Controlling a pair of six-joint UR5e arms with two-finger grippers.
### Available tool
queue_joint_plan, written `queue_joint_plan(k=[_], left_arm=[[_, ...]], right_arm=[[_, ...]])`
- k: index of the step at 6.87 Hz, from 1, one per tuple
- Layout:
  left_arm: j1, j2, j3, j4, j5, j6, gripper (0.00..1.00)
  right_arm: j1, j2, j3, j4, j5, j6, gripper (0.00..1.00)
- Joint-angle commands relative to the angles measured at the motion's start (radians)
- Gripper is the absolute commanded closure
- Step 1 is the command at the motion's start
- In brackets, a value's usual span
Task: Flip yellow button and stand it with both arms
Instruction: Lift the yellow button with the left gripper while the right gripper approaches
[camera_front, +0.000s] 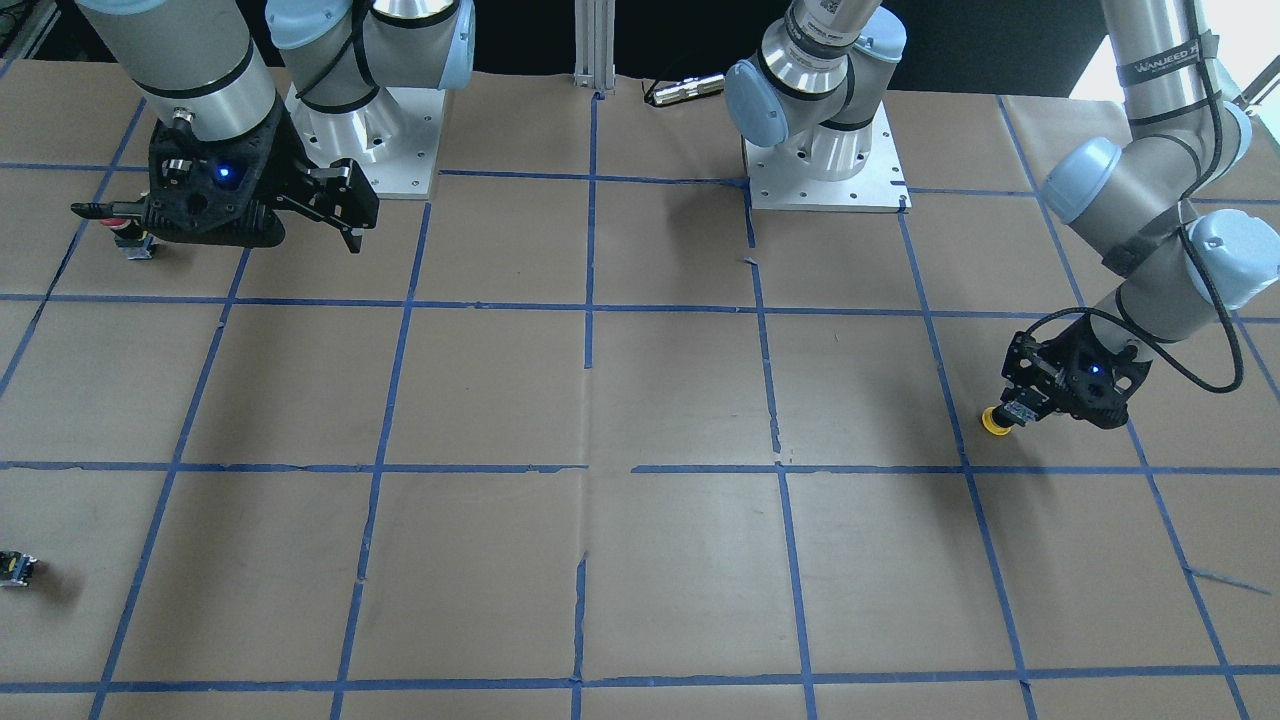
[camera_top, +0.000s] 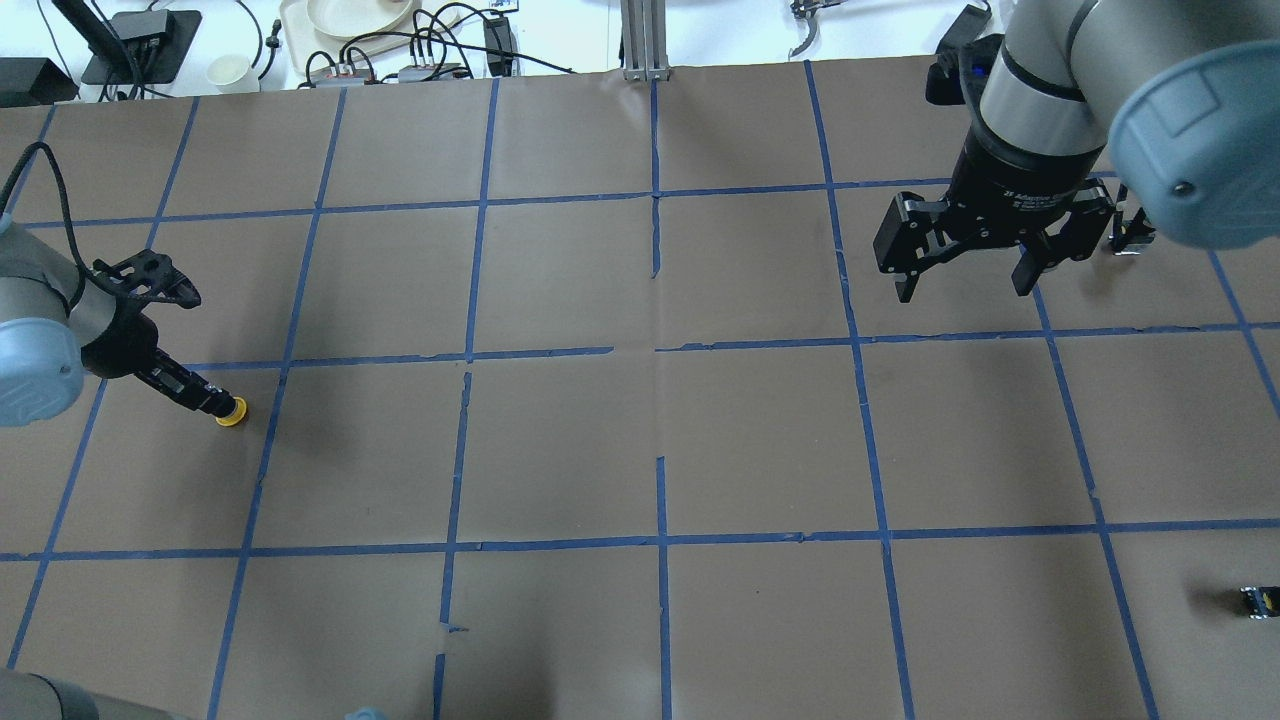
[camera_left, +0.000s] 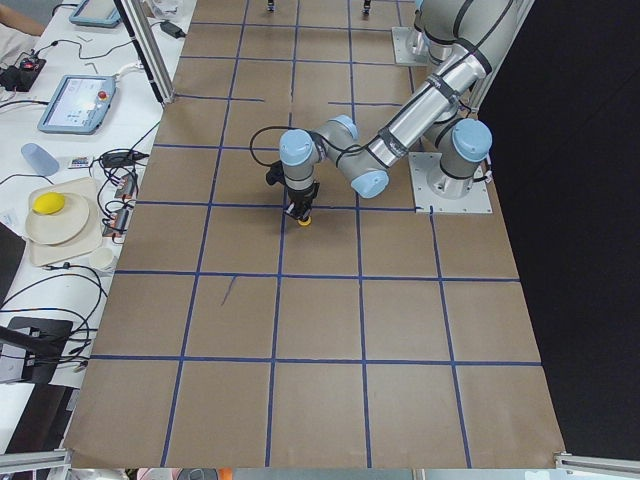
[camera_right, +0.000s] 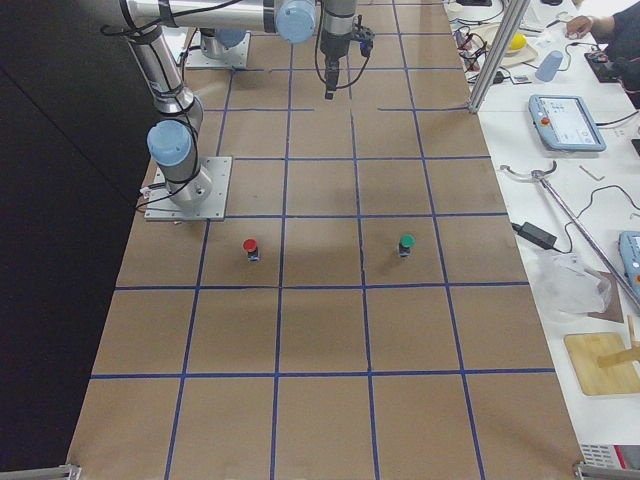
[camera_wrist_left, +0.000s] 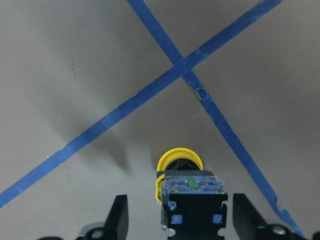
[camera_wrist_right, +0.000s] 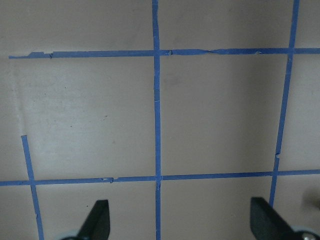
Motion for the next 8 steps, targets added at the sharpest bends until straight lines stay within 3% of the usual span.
queue_joint_plan(k=[1, 3, 4, 5, 8], left_arm=[[-0.012, 0.025, 0.011, -0.009, -0.071, -0.008, 0.84], [-0.031, 0.086, 0.043, -0.191, -0.193, -0.061, 0.85], [-0.072, 0.114, 0.075, -0.271, -0.244, -0.144, 0.85], [-0.125, 0.14, 0.124, -0.431, -0.314, -0.205, 0.85], [-0.169, 0.211, 0.153, -0.806, -0.763, -0.37, 0.85]], right_arm=[[0.005, 0.006, 0.0, -0.009, 0.009, 0.012, 0.0], [-0.002, 0.008, -0.005, -0.008, 0.038, 0.033, 0.0], [-0.003, 0.011, -0.014, -0.012, 0.134, 0.151, 0.0], [-0.003, 0.009, -0.024, -0.009, 0.177, 0.304, 0.0], [-0.029, 0.057, -0.092, -0.012, 0.487, 0.886, 0.0]])
